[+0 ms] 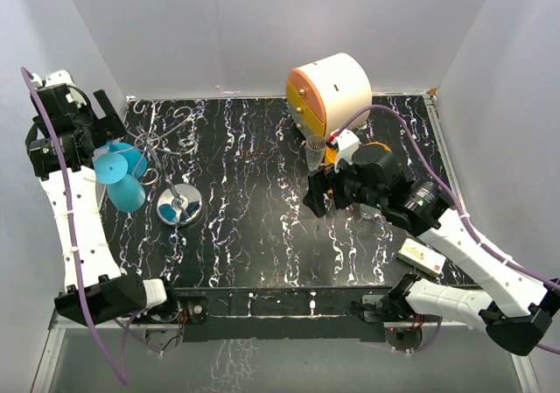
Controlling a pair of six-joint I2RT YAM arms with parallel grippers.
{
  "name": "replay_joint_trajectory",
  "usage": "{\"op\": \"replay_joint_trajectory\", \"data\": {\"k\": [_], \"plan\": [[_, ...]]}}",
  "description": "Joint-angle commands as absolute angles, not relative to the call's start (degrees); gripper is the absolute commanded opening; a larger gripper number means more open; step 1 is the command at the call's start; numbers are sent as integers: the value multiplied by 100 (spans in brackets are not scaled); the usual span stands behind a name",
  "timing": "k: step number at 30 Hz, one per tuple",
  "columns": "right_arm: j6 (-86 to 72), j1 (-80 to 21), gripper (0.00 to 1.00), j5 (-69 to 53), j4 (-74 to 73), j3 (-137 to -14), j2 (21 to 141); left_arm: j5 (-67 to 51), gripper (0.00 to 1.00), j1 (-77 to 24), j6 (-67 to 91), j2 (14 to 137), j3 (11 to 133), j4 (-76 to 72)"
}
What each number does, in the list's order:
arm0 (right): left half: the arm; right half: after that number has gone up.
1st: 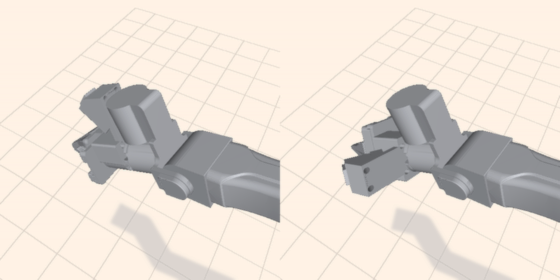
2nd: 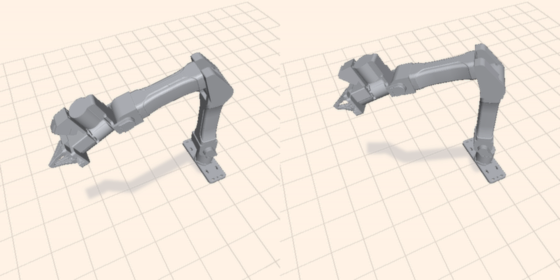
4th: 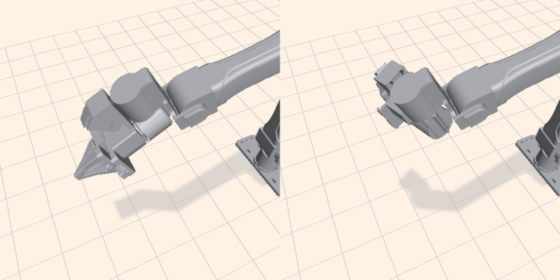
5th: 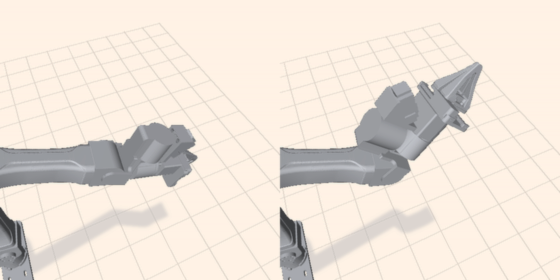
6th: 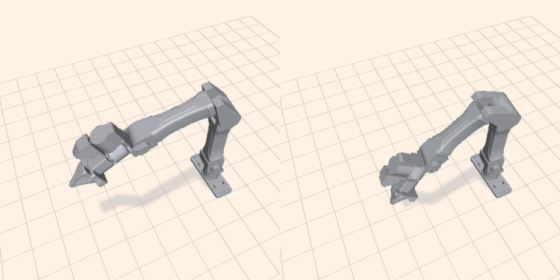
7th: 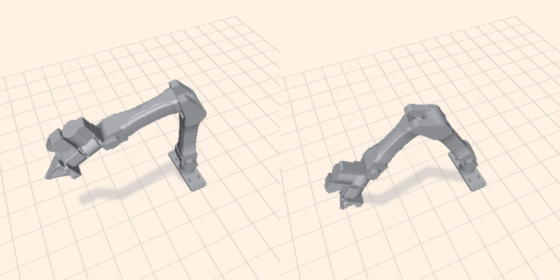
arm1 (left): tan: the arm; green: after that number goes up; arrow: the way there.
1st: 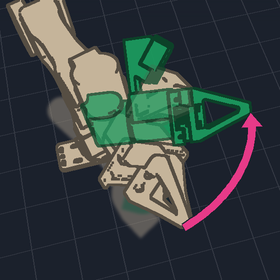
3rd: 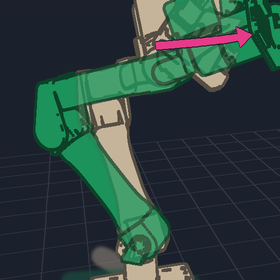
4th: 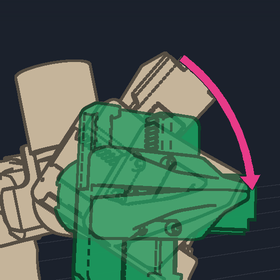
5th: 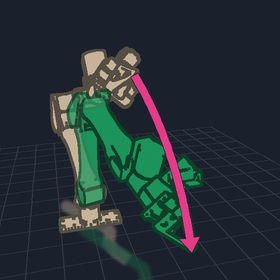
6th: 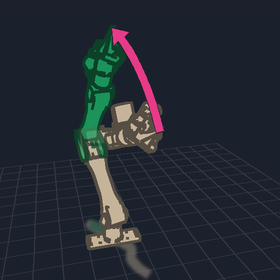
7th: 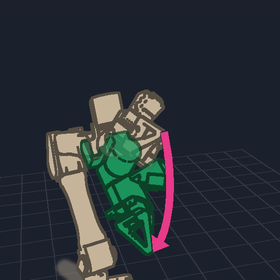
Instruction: Take the wine glass off the wine glass rack
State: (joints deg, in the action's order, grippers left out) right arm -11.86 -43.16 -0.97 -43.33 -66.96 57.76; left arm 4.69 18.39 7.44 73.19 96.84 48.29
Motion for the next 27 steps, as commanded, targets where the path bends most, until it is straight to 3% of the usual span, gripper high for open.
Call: {"op": "replay_joint_trajectory", "data": {"k": [1,18,27], "plan": [[-1070,-4386,98,48,-3946,-6947,5778,493,99,1889,659,7277,9548,4762],[-1090,-4411,98,47,-3852,-6886,5721,441,98,1890,669,7586,9730,4711],[-1100,-4409,98,38,-3807,-6884,5746,410,77,1883,668,7708,9832,4693]]}}
